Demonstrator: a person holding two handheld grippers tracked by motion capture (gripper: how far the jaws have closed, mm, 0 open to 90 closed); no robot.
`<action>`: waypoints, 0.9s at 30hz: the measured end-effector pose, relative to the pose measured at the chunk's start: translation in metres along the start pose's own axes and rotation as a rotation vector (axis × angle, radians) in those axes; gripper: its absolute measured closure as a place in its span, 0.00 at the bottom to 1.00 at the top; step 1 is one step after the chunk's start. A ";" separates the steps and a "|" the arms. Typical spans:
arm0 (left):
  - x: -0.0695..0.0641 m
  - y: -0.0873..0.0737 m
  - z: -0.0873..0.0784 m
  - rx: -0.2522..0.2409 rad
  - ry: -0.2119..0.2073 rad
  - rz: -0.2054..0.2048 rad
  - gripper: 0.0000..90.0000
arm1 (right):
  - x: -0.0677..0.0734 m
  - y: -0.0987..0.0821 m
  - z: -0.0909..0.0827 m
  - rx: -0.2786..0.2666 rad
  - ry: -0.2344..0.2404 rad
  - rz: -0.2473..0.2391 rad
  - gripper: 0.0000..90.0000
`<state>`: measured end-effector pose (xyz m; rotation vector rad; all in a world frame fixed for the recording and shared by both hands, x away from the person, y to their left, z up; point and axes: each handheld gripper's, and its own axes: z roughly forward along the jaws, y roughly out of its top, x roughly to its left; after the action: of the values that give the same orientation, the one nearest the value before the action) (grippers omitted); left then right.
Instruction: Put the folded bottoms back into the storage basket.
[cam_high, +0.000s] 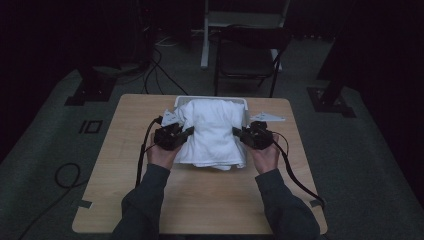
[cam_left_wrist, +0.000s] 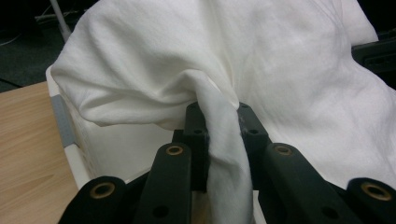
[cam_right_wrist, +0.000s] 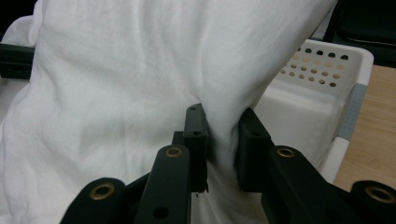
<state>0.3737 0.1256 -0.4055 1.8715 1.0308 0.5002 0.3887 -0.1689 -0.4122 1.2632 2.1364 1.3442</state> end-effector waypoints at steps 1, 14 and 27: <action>0.001 0.001 0.000 0.002 -0.001 -0.002 0.87 | 0.000 0.002 0.001 -0.001 -0.001 -0.002 0.86; 0.006 0.011 0.009 -0.007 0.003 -0.004 0.87 | -0.006 0.009 0.006 -0.011 -0.013 0.015 0.86; 0.010 0.020 0.018 -0.011 0.014 0.003 0.87 | -0.012 0.018 0.010 -0.016 -0.036 0.016 0.86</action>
<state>0.4009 0.1194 -0.3985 1.8629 1.0328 0.5205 0.4111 -0.1700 -0.4038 1.2915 2.0921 1.3320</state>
